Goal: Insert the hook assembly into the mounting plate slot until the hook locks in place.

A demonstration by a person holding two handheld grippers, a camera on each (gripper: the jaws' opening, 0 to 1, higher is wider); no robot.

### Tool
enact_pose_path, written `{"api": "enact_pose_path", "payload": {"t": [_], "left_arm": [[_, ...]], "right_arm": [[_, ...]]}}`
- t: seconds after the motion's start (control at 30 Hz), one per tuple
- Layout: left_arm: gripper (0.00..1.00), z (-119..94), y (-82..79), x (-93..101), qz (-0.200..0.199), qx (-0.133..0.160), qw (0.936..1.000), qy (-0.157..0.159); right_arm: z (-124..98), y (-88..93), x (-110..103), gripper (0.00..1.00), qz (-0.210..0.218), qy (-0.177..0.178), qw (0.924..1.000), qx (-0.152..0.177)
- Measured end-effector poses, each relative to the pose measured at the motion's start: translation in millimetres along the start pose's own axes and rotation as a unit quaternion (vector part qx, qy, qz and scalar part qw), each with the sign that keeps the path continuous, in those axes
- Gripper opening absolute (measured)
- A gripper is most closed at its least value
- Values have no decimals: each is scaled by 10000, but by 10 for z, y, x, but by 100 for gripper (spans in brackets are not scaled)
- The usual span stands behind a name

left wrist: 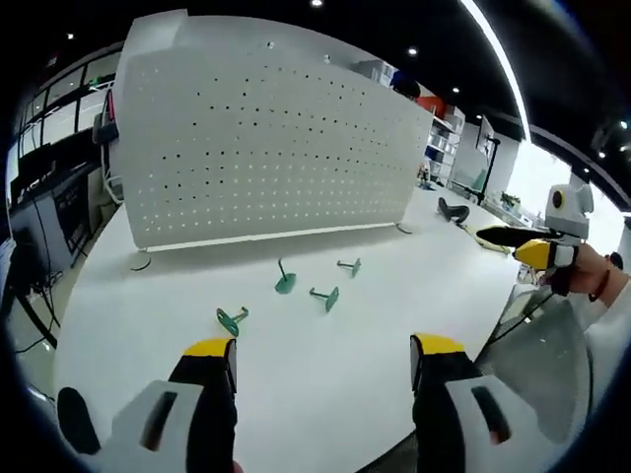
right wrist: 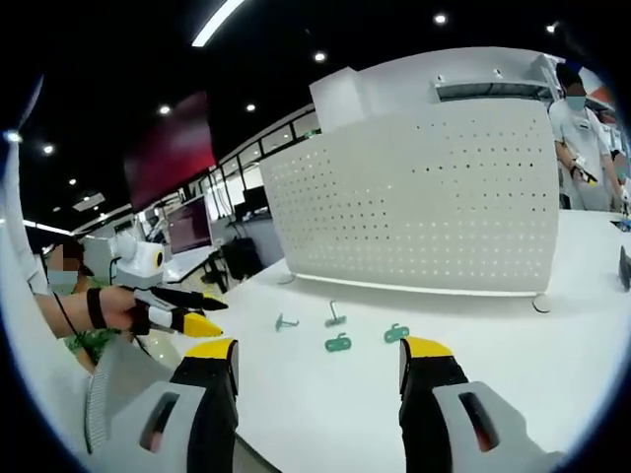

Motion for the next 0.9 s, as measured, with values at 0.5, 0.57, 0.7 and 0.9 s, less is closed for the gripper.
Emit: {"api": "enact_pose_path", "payload": {"t": [0.5,0.57,0.7,0.9], "left_arm": [[73,88,136,-238,-133,-257,9992,-271],[73,107,146,-263,-154,-299,9990,-293],[73,137,122,-297,-266,-260,9987,-344],[72,204,128,-348,-327,-320,9982,-395]], "right_arm": [[21,116,-19,67,81,-23,9998,-170],[28,117,-17,67,98,-29,9998,-175],[49,98,-35,67,77,-54,9998,-176],[76,94,-62,67,53,-85,9997,-214]]}}
Point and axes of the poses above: the point that each gripper's makers call its tool centre point, and the gripper's own axes: z roughly forward along the fingers, x roughly to its right, y roughly out of its underside, the point moved 2 cm from there along -z, roughly backward along the fingers, and after that the axes turned 12 degrees about -z, right-handed, at the moved point
